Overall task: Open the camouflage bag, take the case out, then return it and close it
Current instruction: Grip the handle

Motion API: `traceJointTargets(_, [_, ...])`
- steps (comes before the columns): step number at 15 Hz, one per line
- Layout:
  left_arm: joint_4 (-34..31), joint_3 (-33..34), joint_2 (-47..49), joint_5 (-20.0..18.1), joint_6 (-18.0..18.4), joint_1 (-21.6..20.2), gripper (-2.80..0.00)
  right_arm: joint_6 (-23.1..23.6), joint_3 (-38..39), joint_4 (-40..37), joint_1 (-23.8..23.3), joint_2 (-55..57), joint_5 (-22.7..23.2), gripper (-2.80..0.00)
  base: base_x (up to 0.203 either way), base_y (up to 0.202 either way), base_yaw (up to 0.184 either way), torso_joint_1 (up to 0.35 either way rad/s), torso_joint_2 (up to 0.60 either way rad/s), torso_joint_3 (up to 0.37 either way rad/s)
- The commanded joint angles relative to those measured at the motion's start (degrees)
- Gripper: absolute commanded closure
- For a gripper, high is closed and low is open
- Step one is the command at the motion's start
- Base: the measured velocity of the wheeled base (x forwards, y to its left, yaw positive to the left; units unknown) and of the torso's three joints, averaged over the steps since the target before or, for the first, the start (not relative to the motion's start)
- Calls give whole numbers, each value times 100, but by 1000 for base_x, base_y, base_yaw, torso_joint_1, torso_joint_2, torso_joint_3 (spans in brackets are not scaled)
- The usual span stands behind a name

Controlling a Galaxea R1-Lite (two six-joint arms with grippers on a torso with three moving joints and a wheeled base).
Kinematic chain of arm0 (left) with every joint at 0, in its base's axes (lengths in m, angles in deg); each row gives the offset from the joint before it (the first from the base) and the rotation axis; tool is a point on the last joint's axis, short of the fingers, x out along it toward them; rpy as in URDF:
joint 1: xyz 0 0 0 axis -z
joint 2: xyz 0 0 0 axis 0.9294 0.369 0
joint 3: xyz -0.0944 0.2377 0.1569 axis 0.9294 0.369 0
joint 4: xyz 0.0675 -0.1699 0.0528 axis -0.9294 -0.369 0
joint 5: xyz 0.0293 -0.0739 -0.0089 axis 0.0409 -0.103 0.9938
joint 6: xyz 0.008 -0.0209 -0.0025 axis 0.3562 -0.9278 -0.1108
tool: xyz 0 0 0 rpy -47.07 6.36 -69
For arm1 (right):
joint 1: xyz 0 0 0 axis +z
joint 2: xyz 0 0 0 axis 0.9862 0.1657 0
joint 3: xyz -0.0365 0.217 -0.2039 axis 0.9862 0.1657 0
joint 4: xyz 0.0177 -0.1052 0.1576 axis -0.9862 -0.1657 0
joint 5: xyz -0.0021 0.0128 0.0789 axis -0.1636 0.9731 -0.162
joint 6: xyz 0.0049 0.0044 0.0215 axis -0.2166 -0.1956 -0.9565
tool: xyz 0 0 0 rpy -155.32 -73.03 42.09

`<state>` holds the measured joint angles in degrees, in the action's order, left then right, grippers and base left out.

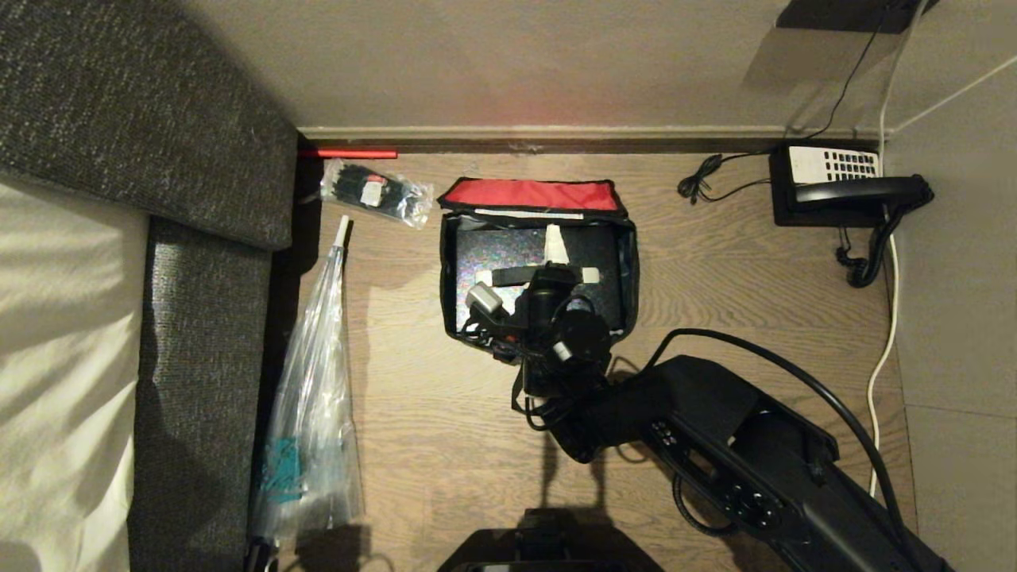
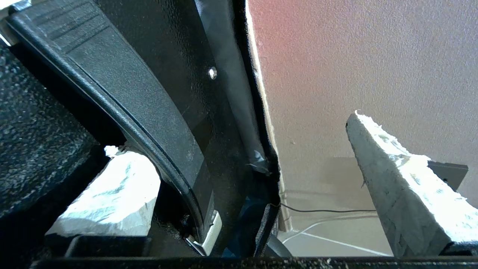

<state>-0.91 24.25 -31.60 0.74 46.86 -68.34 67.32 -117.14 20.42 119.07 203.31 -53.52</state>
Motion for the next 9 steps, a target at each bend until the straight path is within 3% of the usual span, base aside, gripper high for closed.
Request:
traceJointTargets(1, [0,4,7,-1,-4,0,0,48,-6,48,6,10,-32,-280,0,0,0,0,0,0])
traceJointTargets(2, [4,0,7,-1,-4,0,0,40,7,48,22,13,-52,-280,0,0,0,0,0,0])
traceJointTargets(3, [0,1,7,-1,-4,0,0,34,4,48,29,10,-62,0,0,0,0,0,0,0])
traceJointTargets(9, [0,0,7,-1,-4,0,0,57,-10,48,41,19,-54,0,0,0,0,0,0,0])
